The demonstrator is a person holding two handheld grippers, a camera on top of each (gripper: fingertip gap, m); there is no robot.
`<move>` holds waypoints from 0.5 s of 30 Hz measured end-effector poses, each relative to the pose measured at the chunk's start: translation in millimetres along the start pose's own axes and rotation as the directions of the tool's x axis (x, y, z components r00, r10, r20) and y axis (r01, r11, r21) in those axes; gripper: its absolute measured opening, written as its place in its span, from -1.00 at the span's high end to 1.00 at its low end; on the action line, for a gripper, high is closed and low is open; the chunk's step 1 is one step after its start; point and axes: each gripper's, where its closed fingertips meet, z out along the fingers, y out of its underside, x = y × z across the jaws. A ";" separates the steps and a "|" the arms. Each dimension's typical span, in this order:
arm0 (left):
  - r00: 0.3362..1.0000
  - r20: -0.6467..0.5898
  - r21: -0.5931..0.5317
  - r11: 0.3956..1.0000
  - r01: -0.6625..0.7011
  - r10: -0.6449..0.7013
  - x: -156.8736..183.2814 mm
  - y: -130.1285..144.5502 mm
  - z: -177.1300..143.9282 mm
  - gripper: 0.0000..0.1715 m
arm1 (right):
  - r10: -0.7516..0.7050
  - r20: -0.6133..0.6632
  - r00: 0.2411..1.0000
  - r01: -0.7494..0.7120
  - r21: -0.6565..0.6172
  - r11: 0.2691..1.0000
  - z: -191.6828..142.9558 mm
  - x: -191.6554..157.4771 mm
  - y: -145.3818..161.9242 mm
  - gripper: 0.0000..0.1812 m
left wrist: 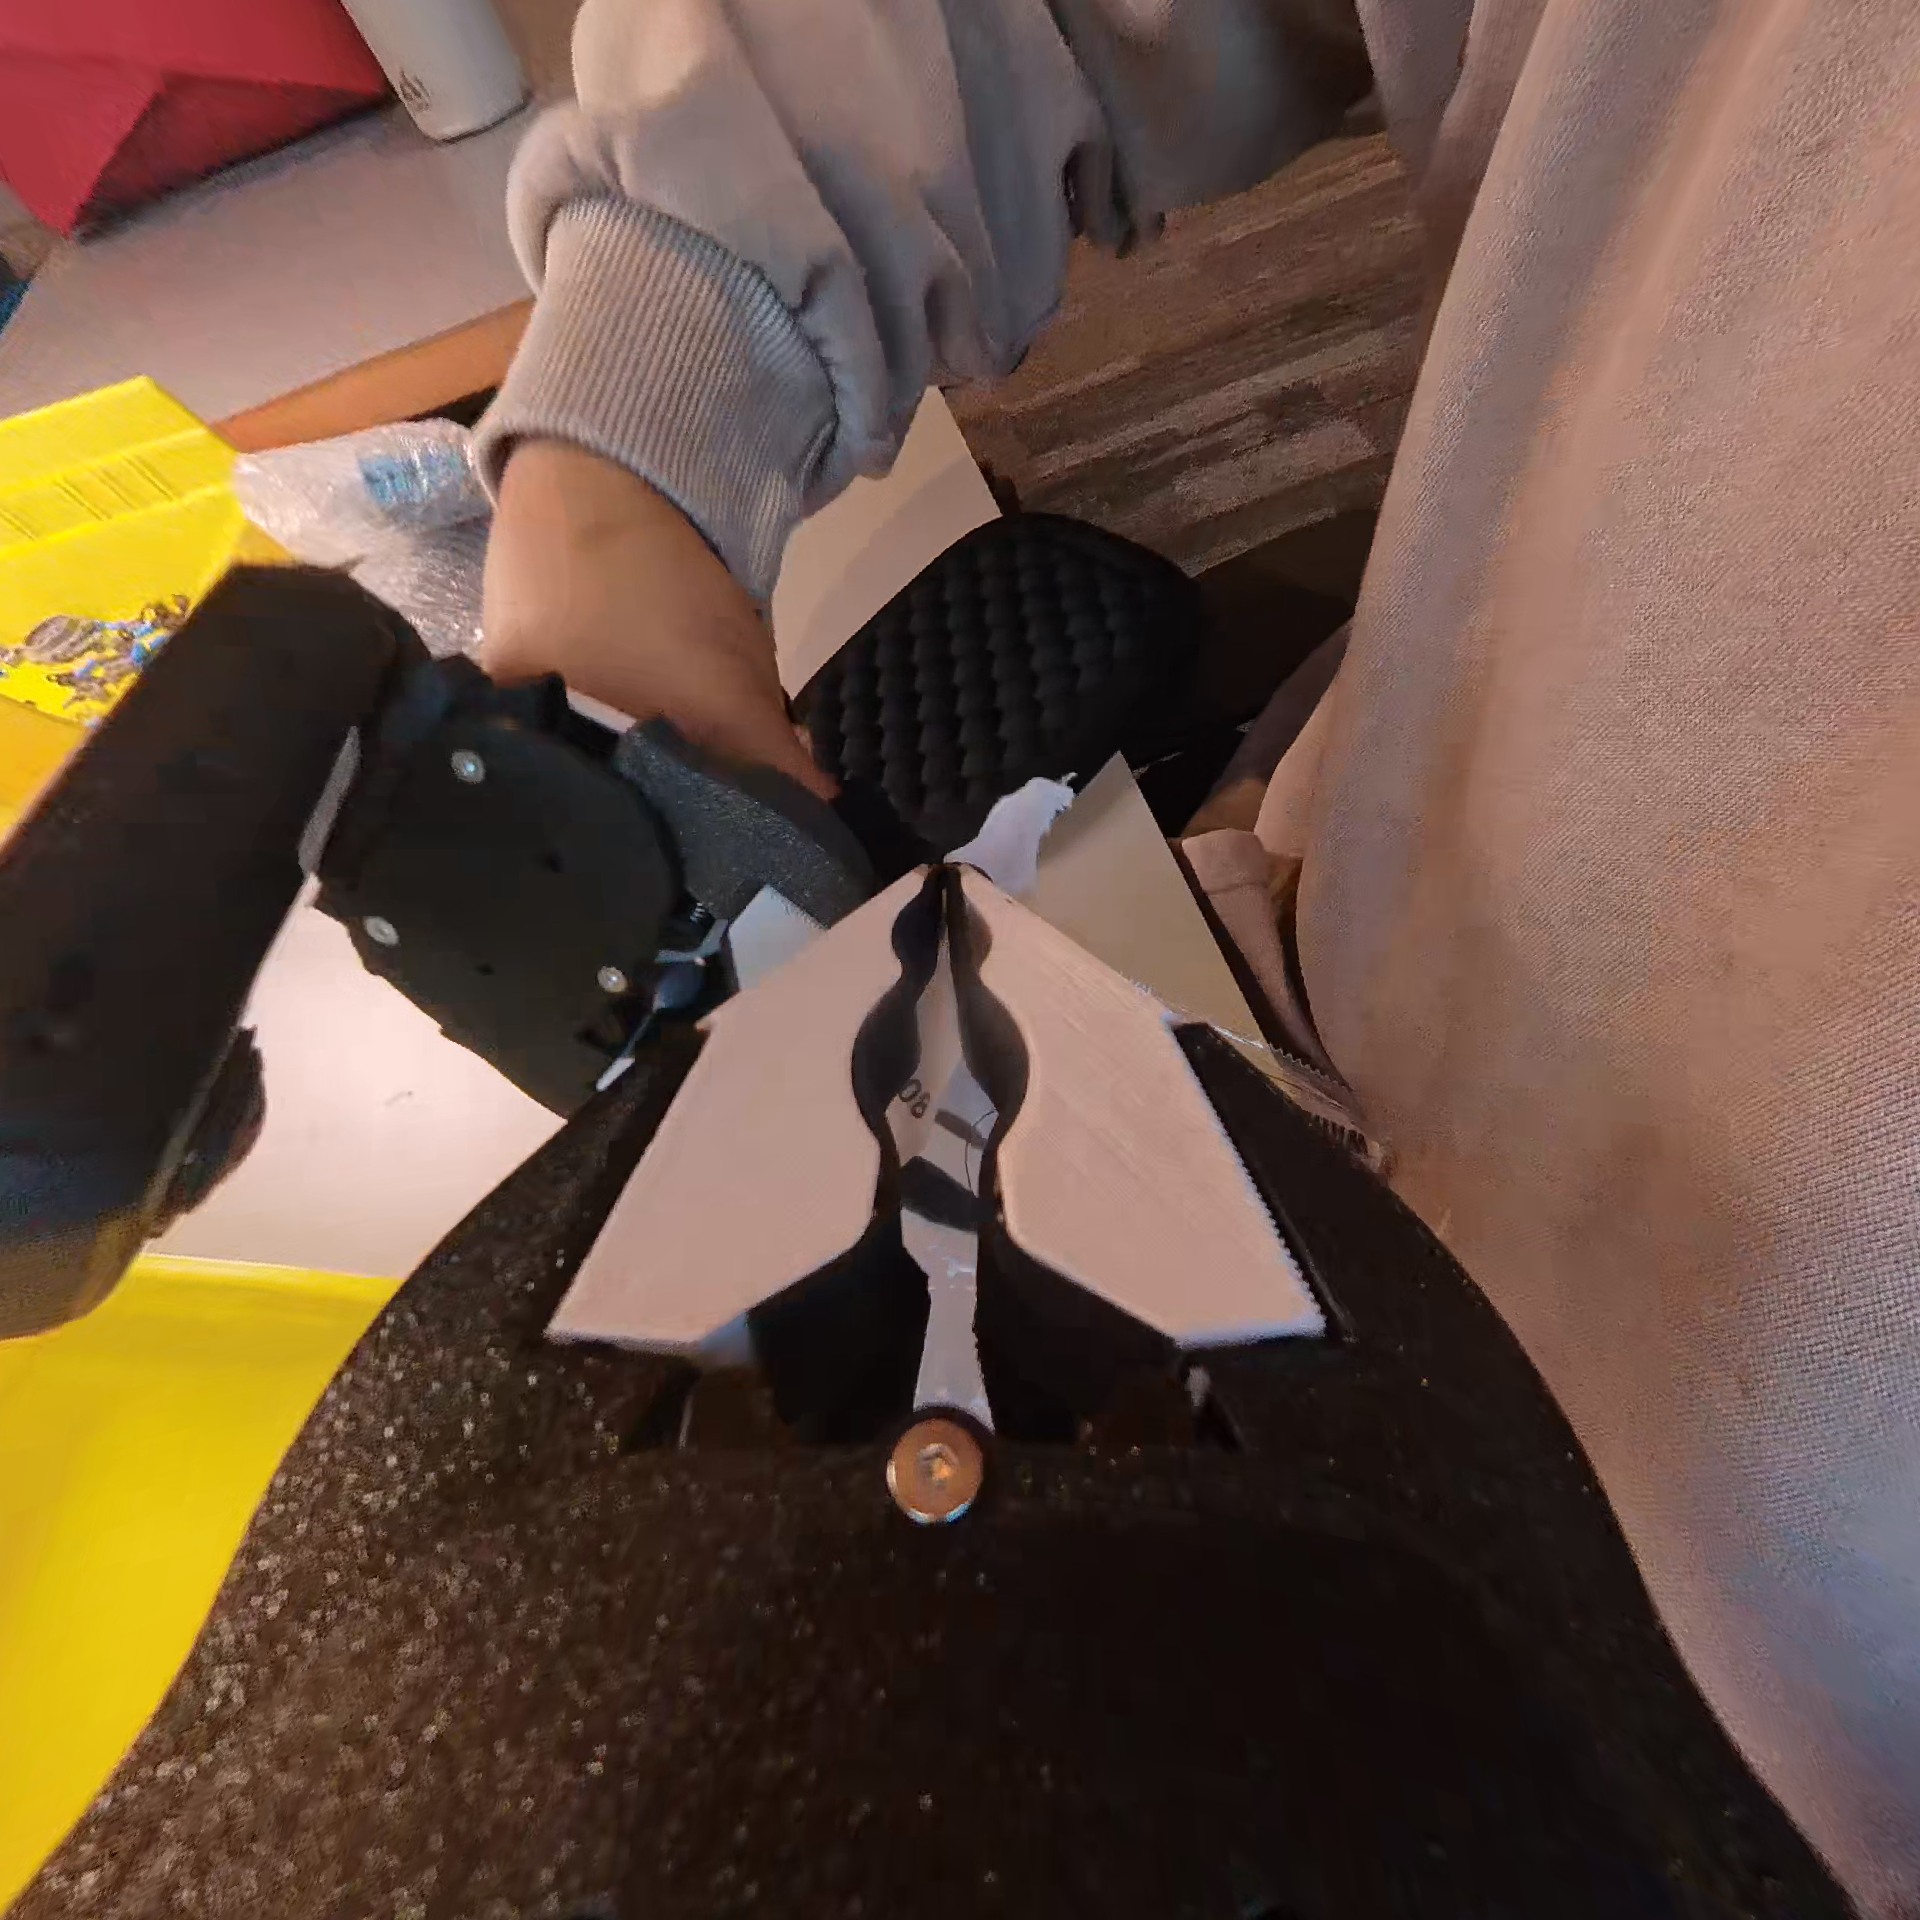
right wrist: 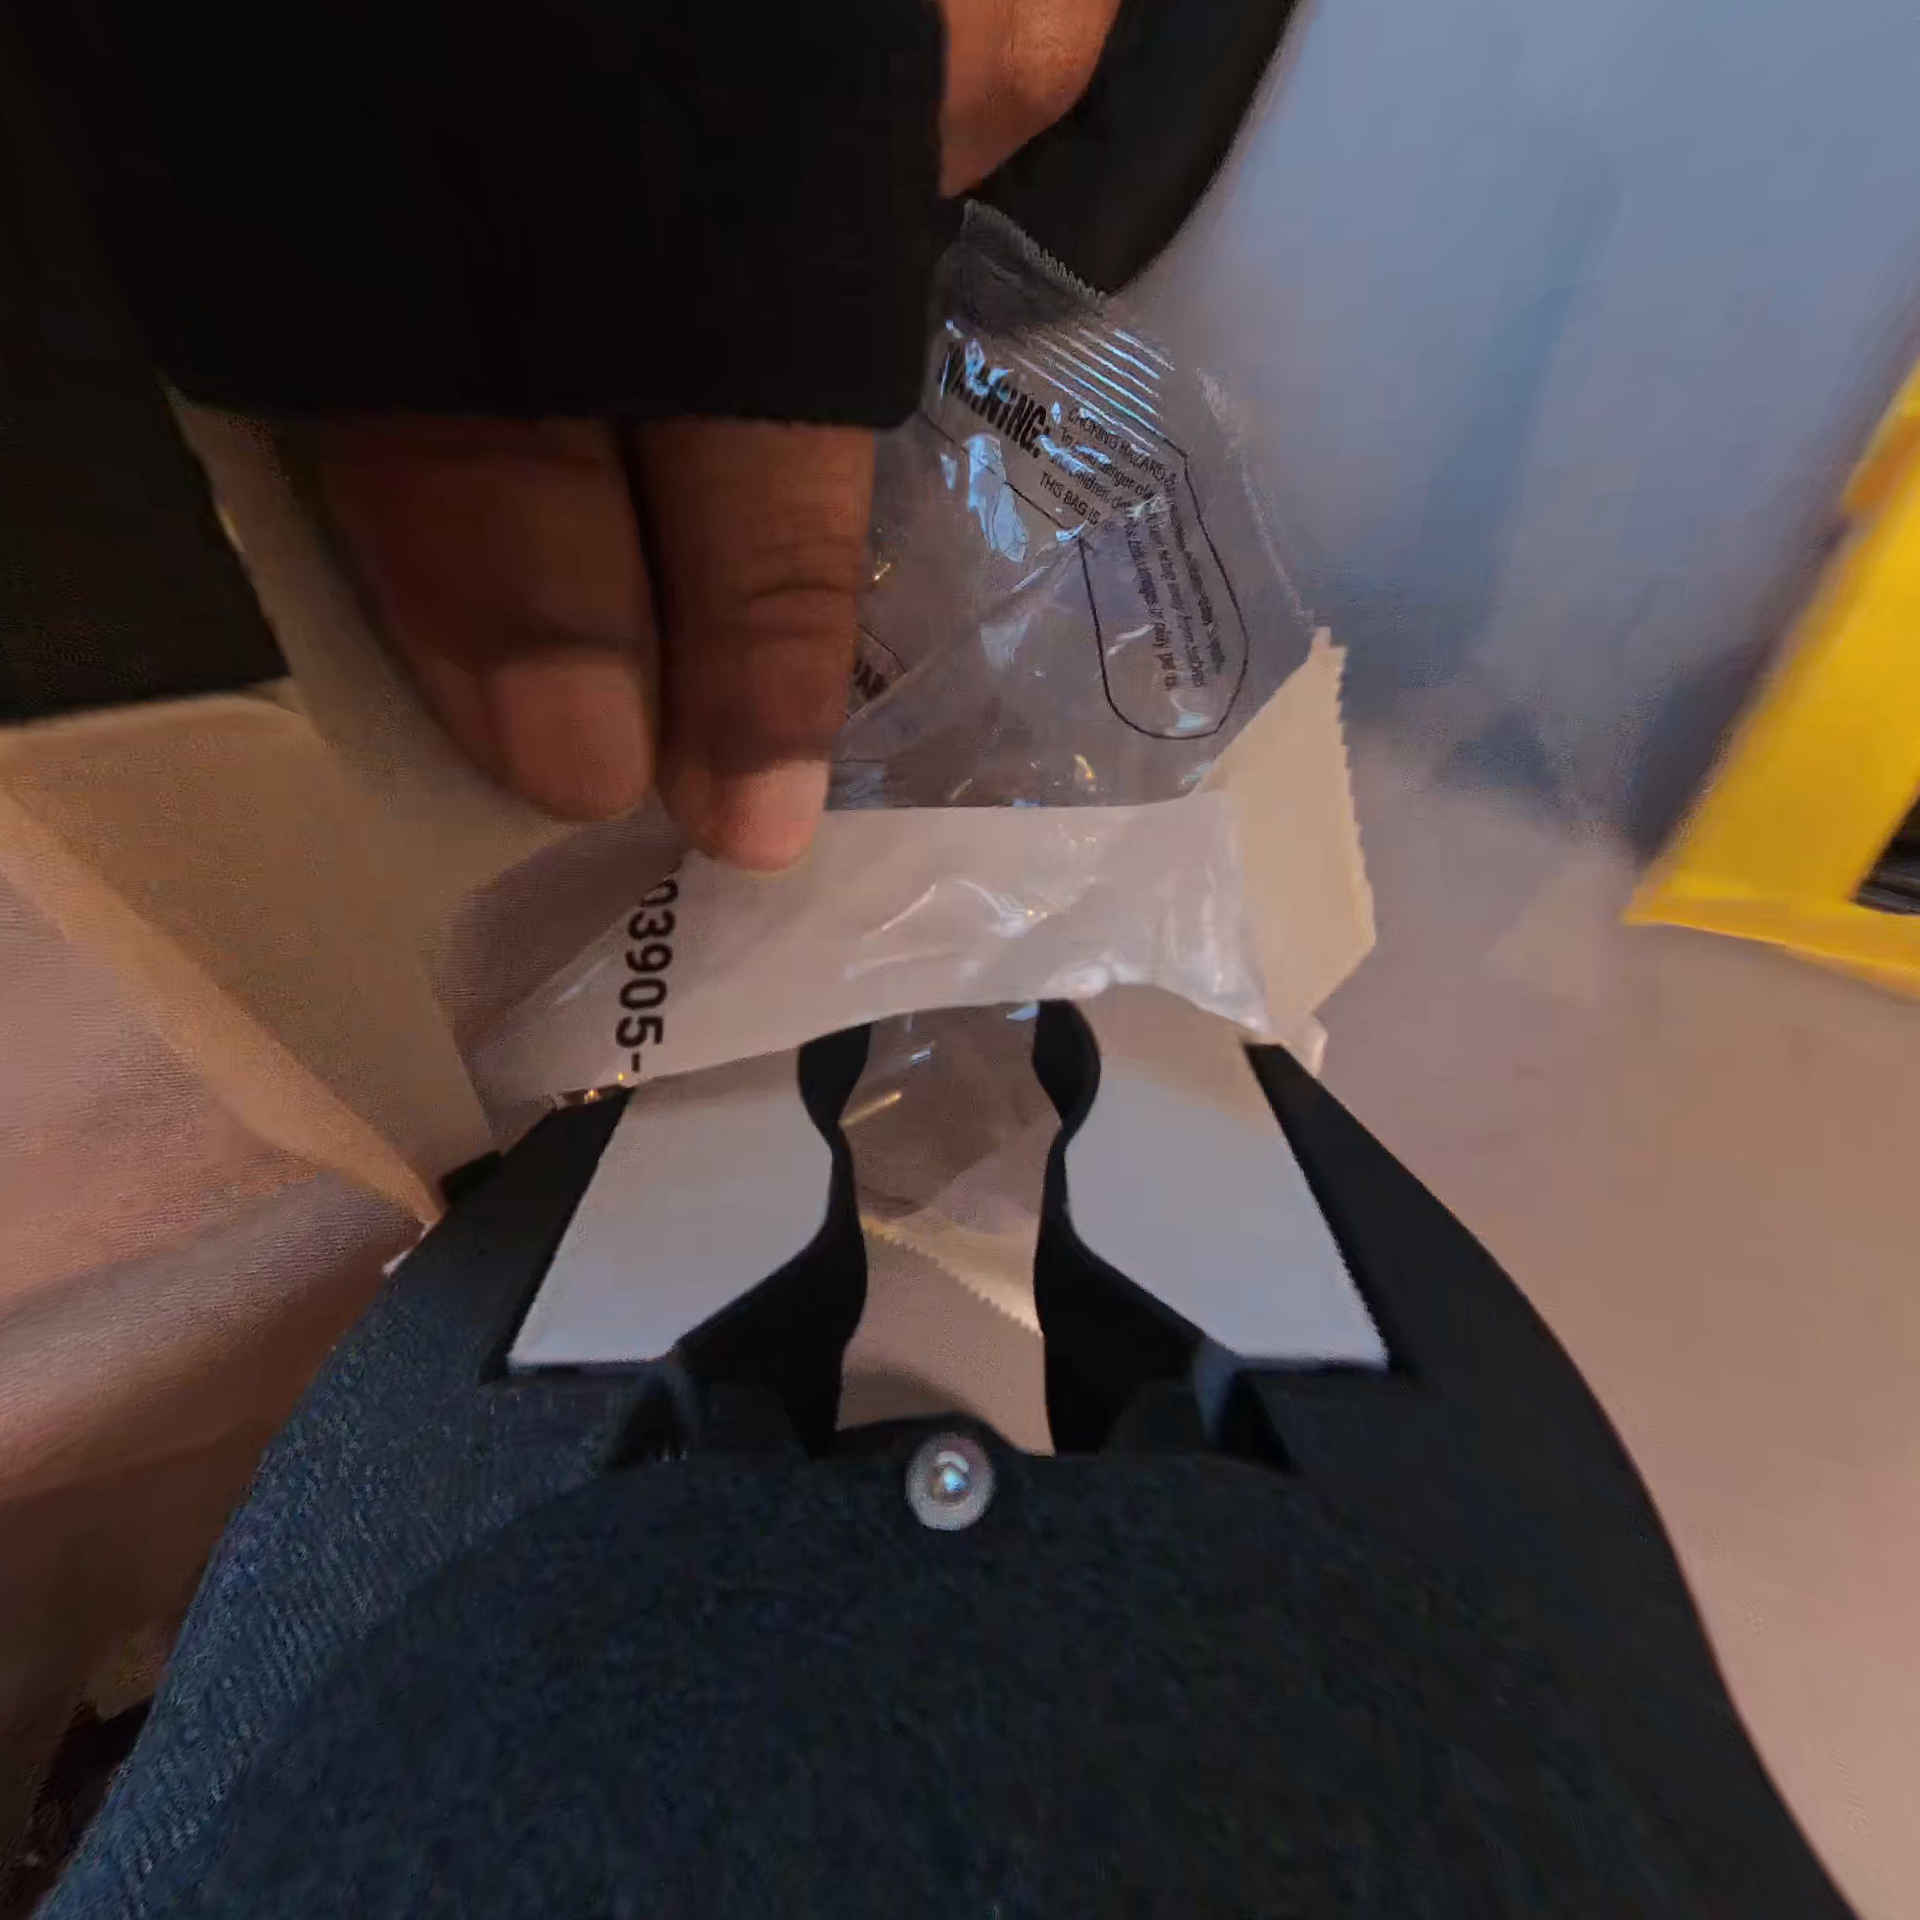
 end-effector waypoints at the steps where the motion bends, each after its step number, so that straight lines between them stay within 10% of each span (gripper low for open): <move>1: 1.000 0.015 0.023 1.000 -0.006 0.006 -0.2 -2.1 -2.2 1.00 | 0.003 0.059 0.998 -0.005 0.036 0.999 2.8 -6.5 -1.7 0.66; 6: 0.973 0.142 0.279 0.950 0.139 -0.184 -22.7 -14.2 -71.8 0.64 | -0.097 0.121 0.988 0.072 0.194 0.978 2.8 -25.2 -11.5 0.66; 10: 0.858 0.075 0.192 0.852 0.487 -0.508 -15.7 54.2 -105.3 0.41 | -0.190 0.035 0.981 0.172 0.283 0.944 -10.3 -28.6 -15.6 0.96; 15: 0.796 -0.027 0.180 0.780 0.599 -0.605 17.3 76.5 -73.8 0.96 | -0.194 -0.078 0.978 0.208 0.263 0.942 -4.1 -20.4 -20.2 1.00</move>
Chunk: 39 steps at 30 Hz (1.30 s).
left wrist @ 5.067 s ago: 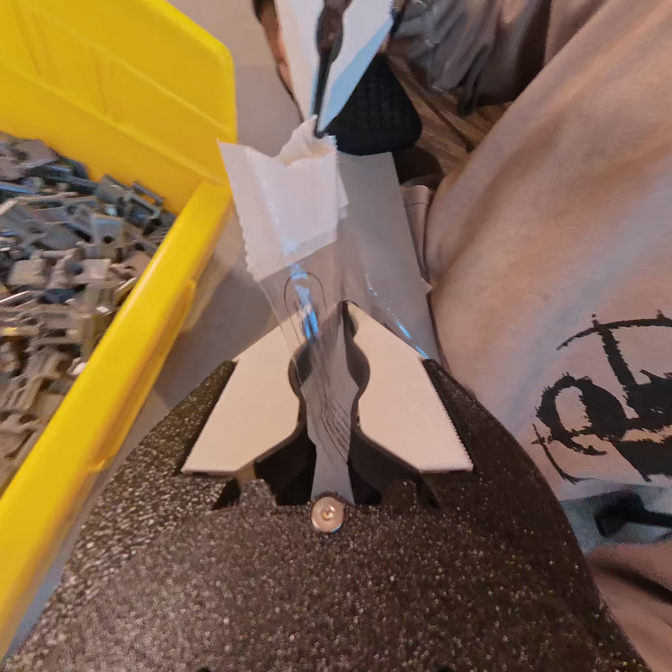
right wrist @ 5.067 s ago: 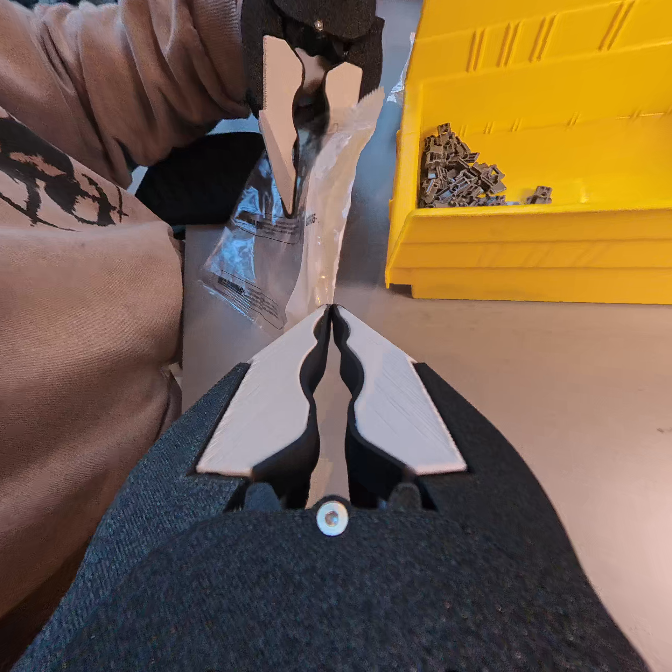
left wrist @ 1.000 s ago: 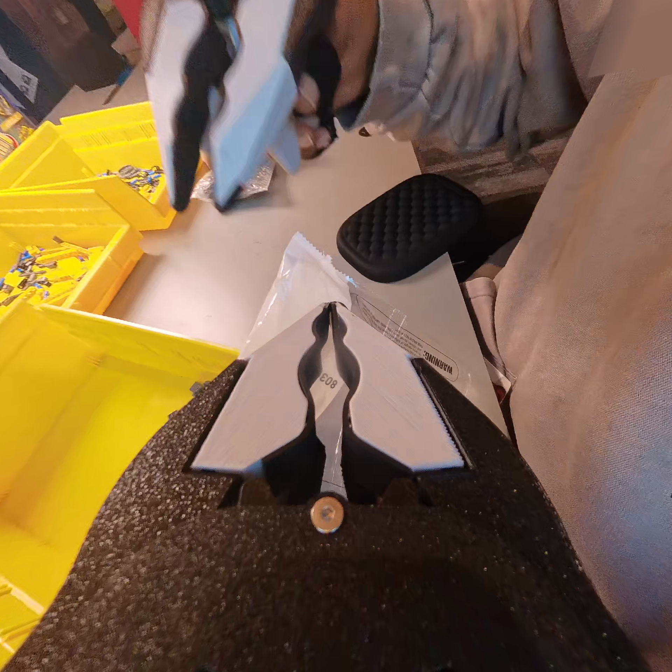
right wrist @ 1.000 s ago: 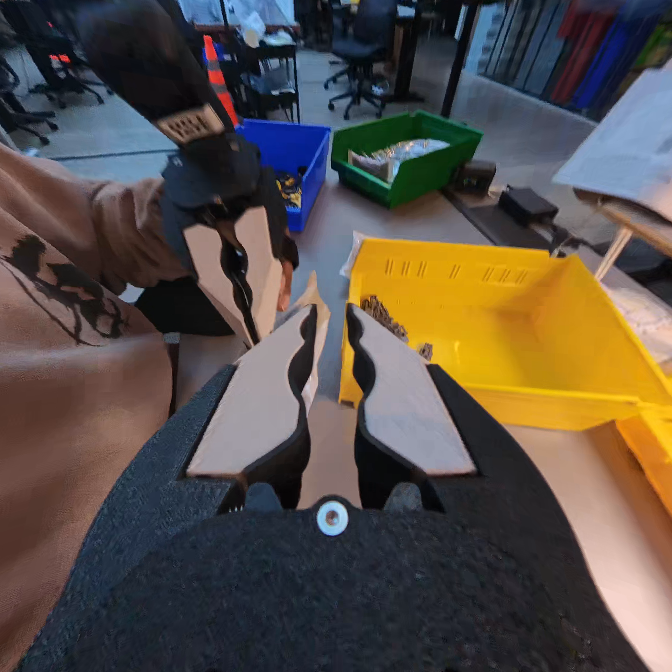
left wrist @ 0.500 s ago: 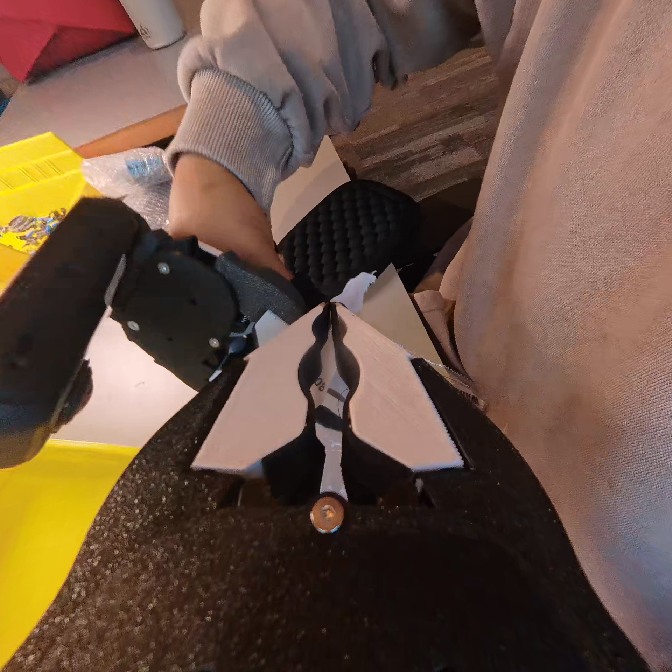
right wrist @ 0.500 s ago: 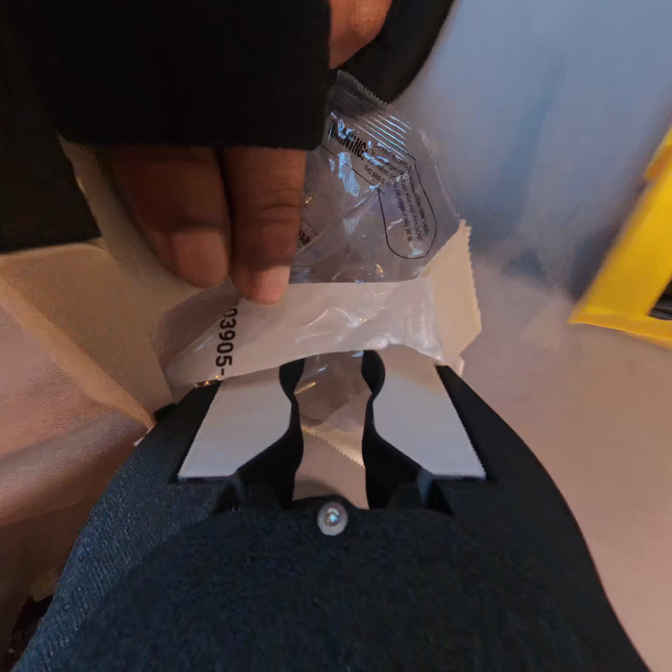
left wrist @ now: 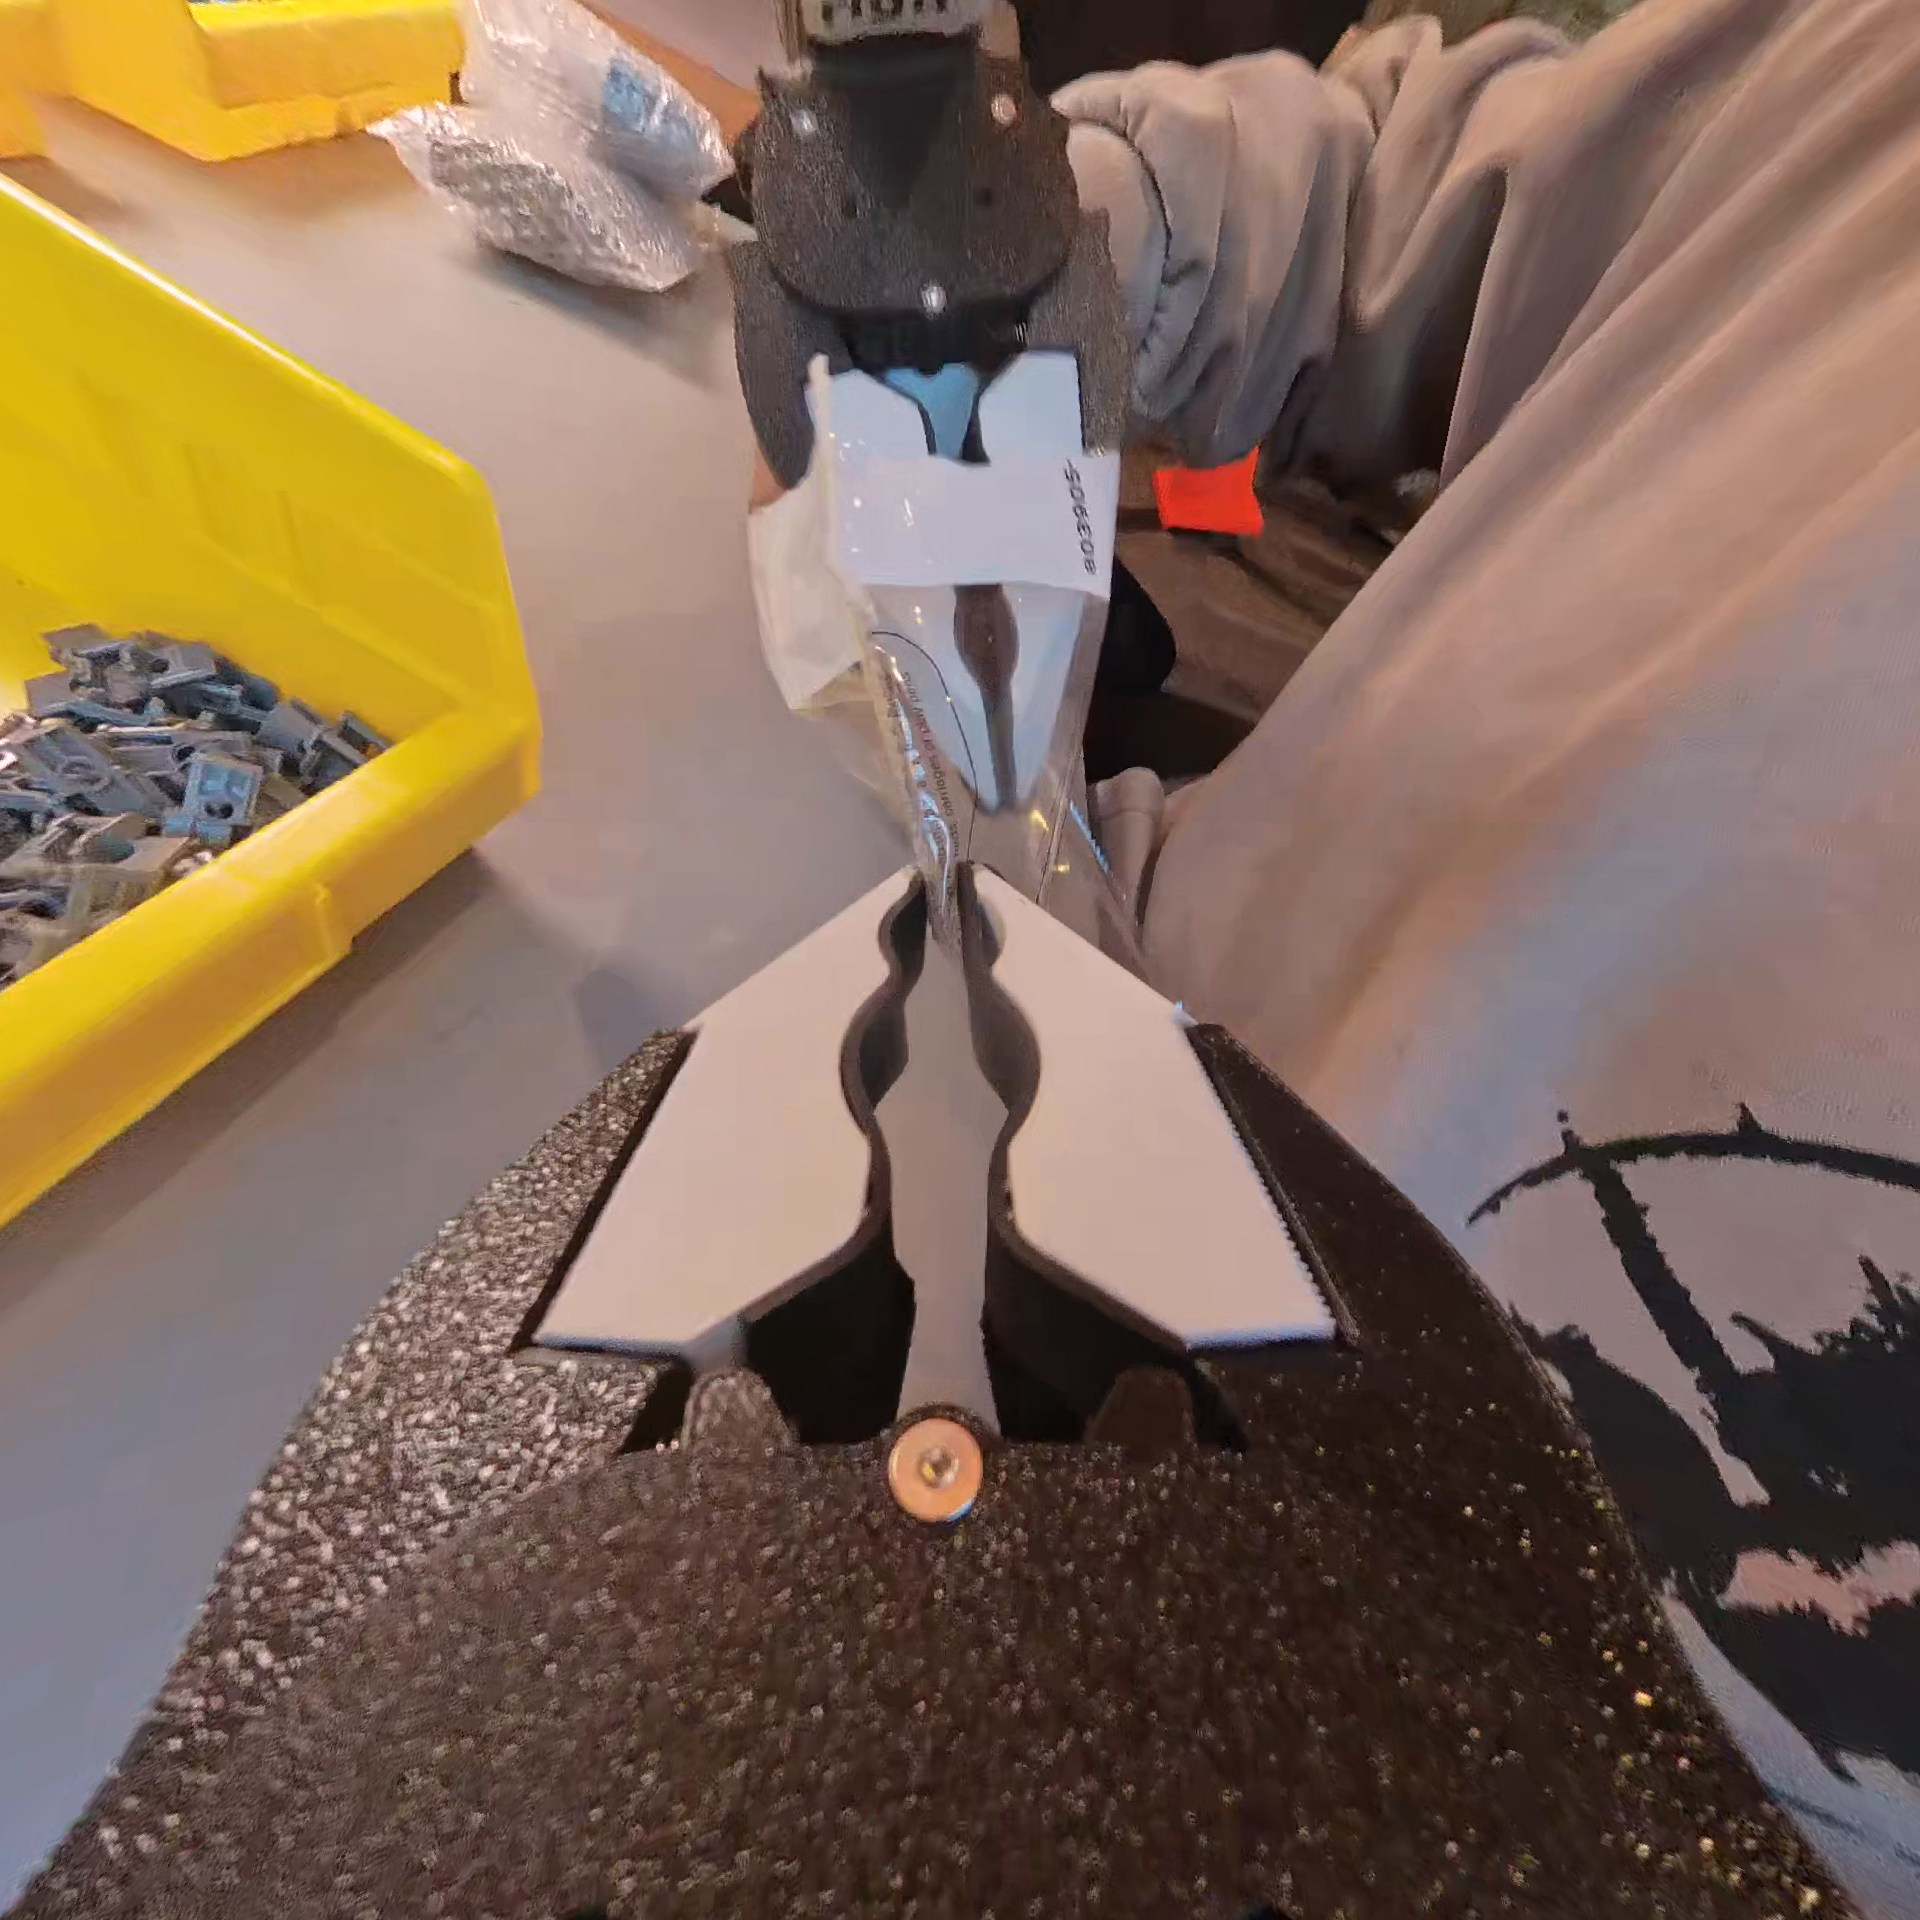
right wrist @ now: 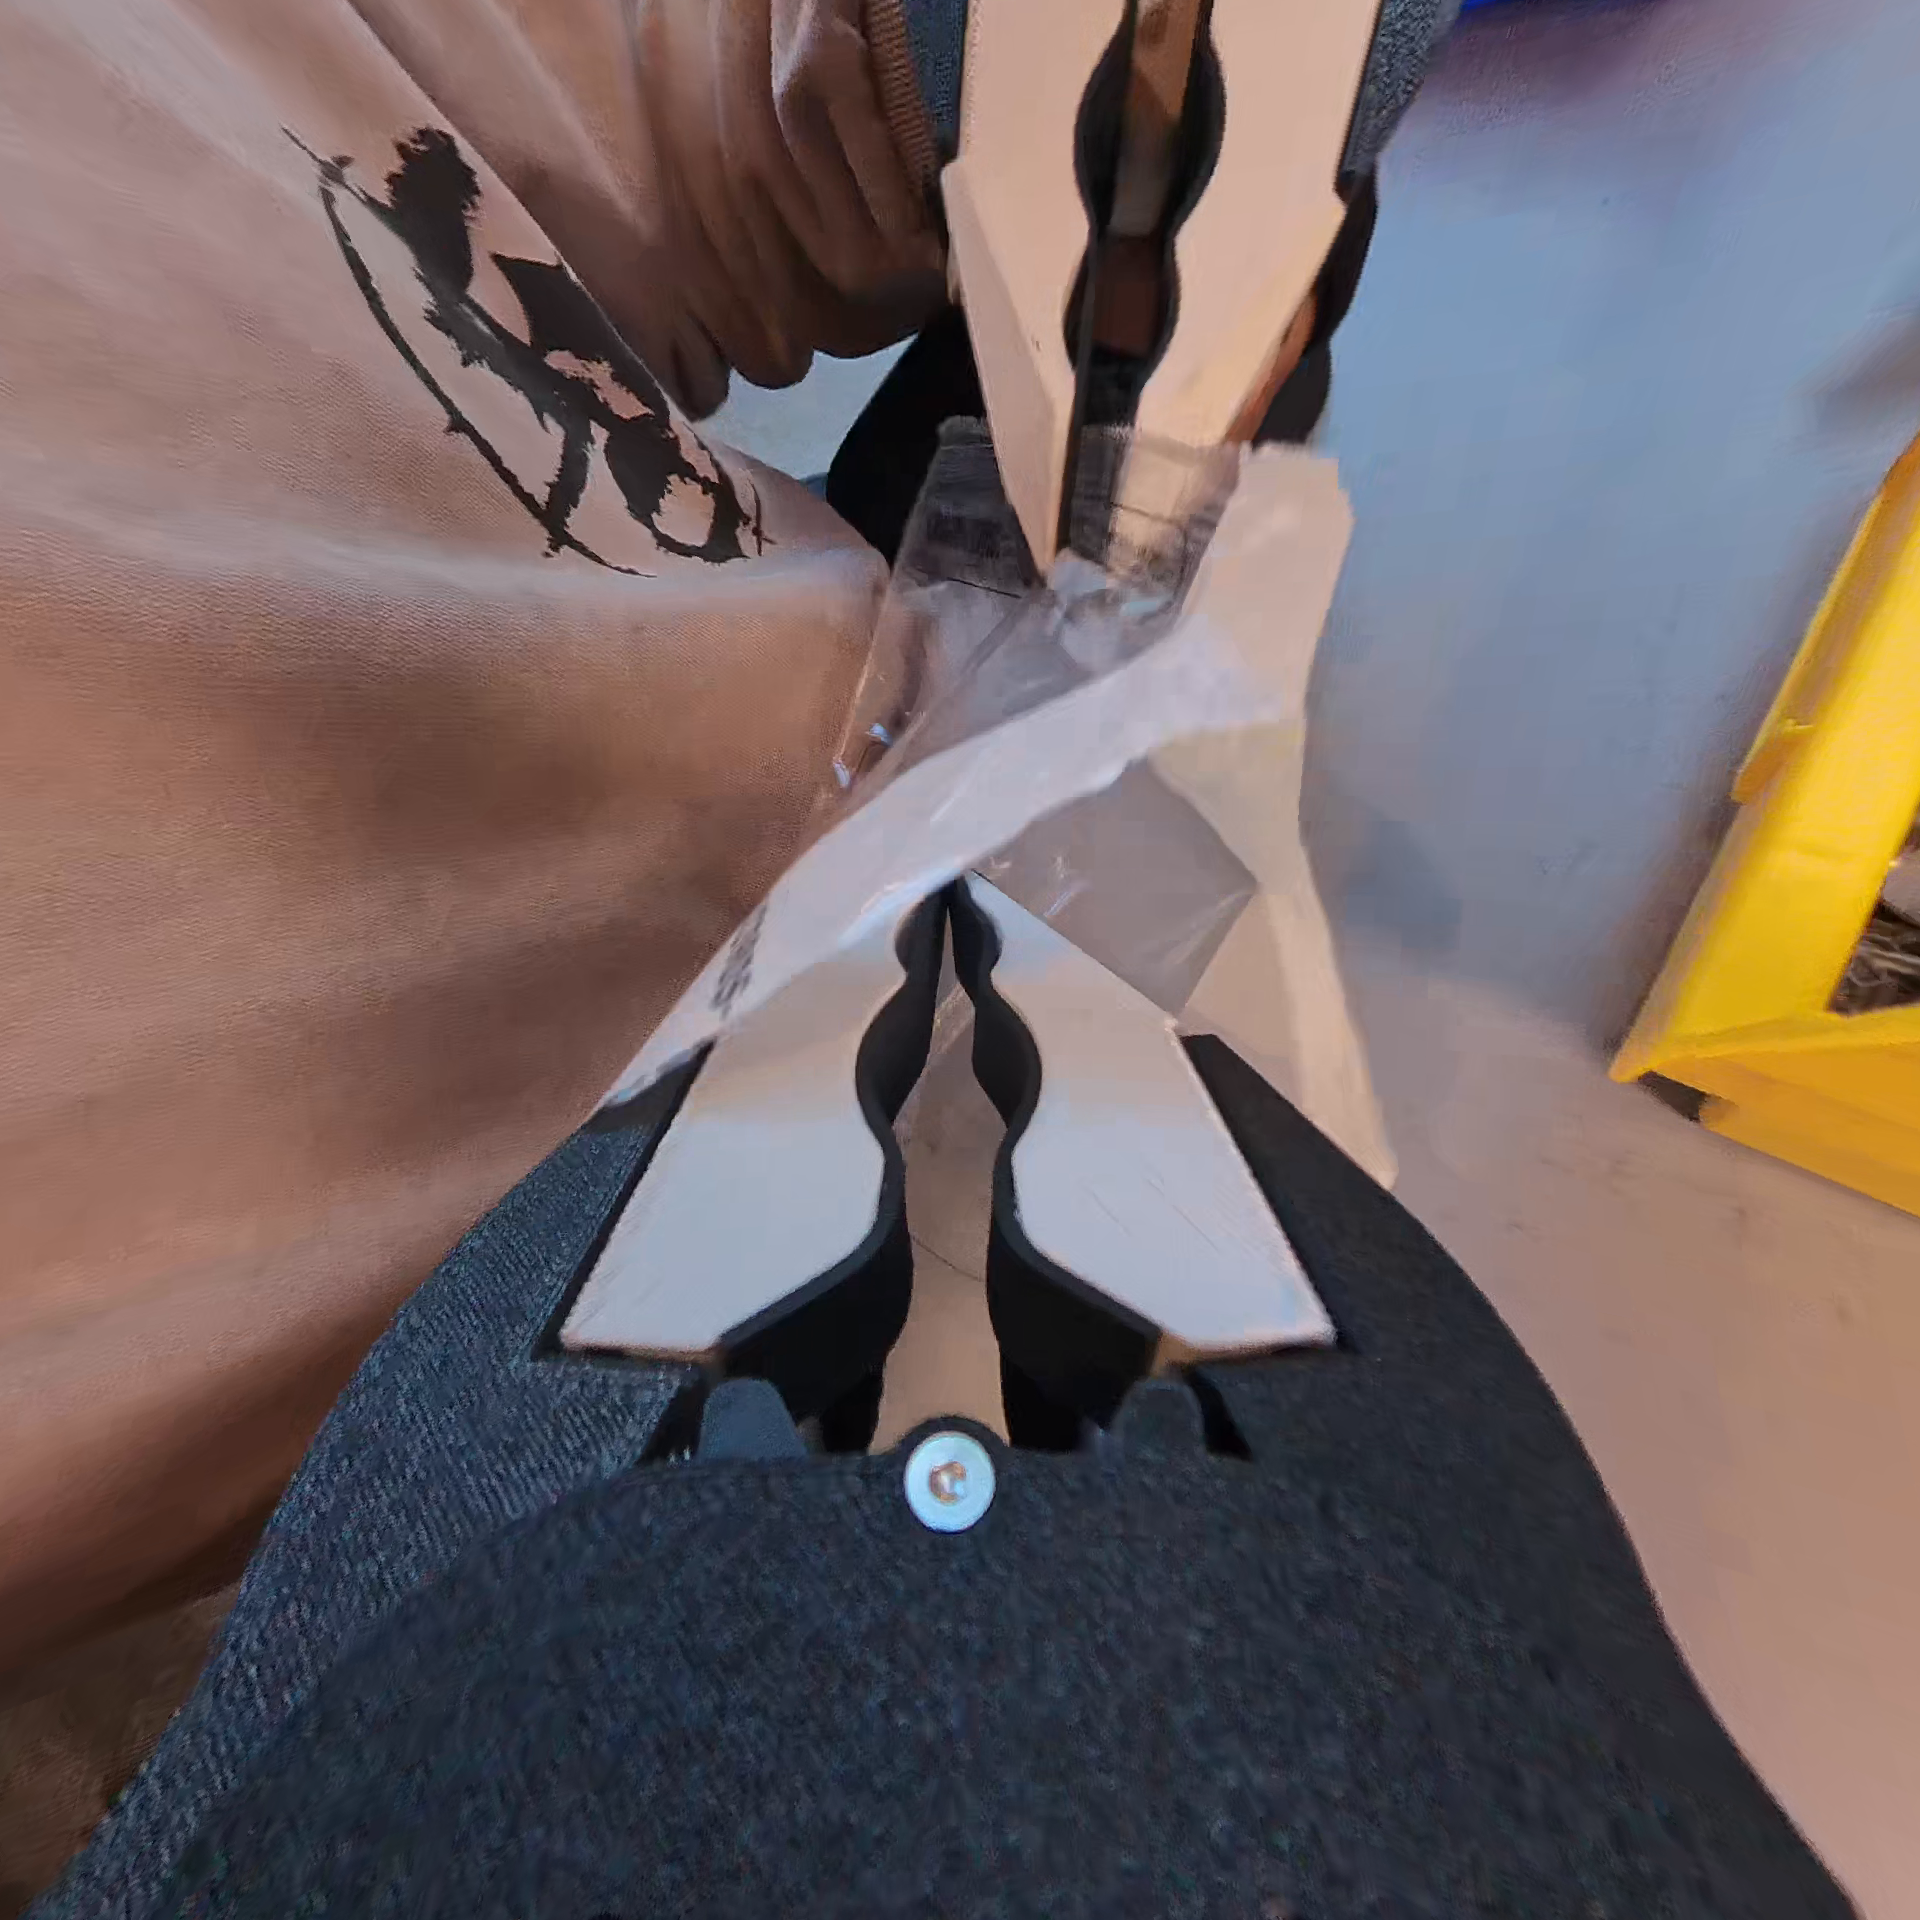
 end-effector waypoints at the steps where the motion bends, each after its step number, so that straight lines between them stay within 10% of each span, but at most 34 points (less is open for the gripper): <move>1: 1.000 -0.014 0.031 1.000 0.006 -0.005 1.9 -5.3 4.1 0.97 | -0.002 -0.003 1.000 0.002 -0.017 1.000 5.5 -1.0 -0.2 1.00; 6: 0.994 -0.038 0.074 0.993 -0.096 0.099 11.2 -25.8 18.1 1.00 | 0.029 0.003 1.000 -0.029 -0.044 0.999 21.0 -6.2 -9.2 0.94; 15: 0.997 -0.065 0.059 0.998 -0.032 0.036 12.2 -16.3 19.0 0.62 | -0.002 0.005 1.000 0.002 -0.032 0.999 13.9 -18.4 -2.5 0.02; 21: 0.995 -0.100 0.001 1.000 -0.018 0.018 26.4 -5.1 3.7 0.53 | -0.052 0.014 0.999 0.053 -0.076 0.996 8.4 -28.1 3.9 -0.04; 24: 0.995 -0.075 -0.038 0.997 -0.063 0.060 32.6 4.9 16.8 0.89 | -0.101 -0.048 0.994 0.094 -0.123 0.988 4.0 -20.4 5.7 -0.06; 33: 0.982 -0.033 -0.083 0.979 -0.188 0.185 26.7 1.7 38.8 1.00 | -0.188 -0.122 0.974 0.145 -0.295 0.944 -9.9 -14.4 16.7 -0.10; 39: 0.978 0.041 0.126 0.970 -0.210 0.207 15.5 -18.7 12.7 1.00 | -0.121 -0.307 0.944 0.126 -0.004 0.992 -68.7 -4.8 -29.9 -0.25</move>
